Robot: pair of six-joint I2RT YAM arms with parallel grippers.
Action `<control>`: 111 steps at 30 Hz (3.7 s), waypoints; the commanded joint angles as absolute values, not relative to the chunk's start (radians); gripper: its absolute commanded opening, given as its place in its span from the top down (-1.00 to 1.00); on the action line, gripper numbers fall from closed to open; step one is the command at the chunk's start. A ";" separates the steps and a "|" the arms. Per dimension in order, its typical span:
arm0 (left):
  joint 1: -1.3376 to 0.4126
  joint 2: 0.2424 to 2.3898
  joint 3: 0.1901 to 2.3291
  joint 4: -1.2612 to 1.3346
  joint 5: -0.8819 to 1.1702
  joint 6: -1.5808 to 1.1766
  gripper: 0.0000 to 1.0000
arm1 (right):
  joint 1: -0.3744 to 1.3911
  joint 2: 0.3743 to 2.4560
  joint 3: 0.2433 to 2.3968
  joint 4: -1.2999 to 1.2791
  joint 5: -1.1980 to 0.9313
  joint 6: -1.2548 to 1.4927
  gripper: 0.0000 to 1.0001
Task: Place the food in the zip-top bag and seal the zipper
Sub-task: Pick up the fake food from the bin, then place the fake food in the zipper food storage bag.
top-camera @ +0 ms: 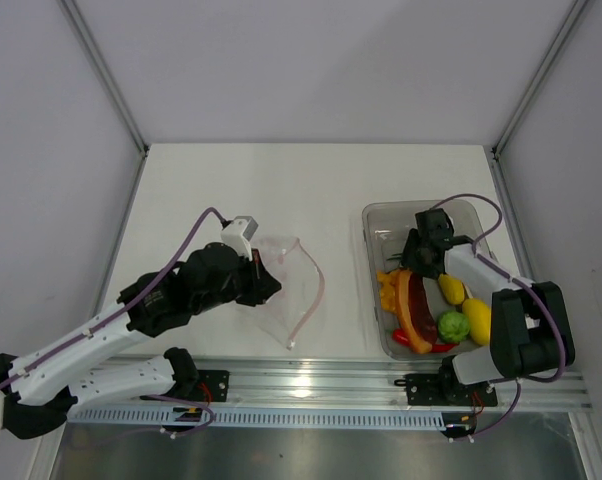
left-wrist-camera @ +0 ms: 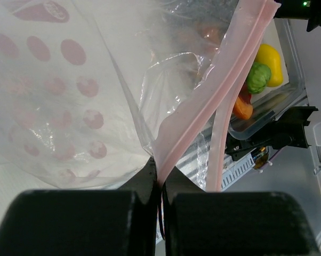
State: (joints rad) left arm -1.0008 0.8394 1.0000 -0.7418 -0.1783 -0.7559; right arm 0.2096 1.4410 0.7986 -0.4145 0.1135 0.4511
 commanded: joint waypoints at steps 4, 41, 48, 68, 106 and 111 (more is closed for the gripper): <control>-0.996 0.842 0.996 -0.703 -0.152 -0.787 0.99 | 0.227 1.307 0.830 -0.481 0.192 0.434 0.90; -0.936 0.936 1.084 -0.591 0.173 -0.847 0.99 | 0.529 0.675 1.112 0.288 -0.587 0.537 1.00; -0.910 0.951 1.089 -0.509 0.300 -0.896 0.99 | 0.676 0.721 1.106 0.437 -0.568 0.546 1.00; -0.870 0.974 1.060 -0.413 0.396 -0.946 0.99 | 0.999 0.805 1.172 0.436 -0.413 0.334 1.00; -0.836 0.943 1.000 -0.376 0.416 -0.968 0.99 | 1.112 0.865 1.144 0.471 -0.246 0.246 1.00; -0.836 0.928 1.006 -0.379 0.408 -0.969 0.99 | 1.118 0.862 1.091 0.474 -0.190 0.224 1.00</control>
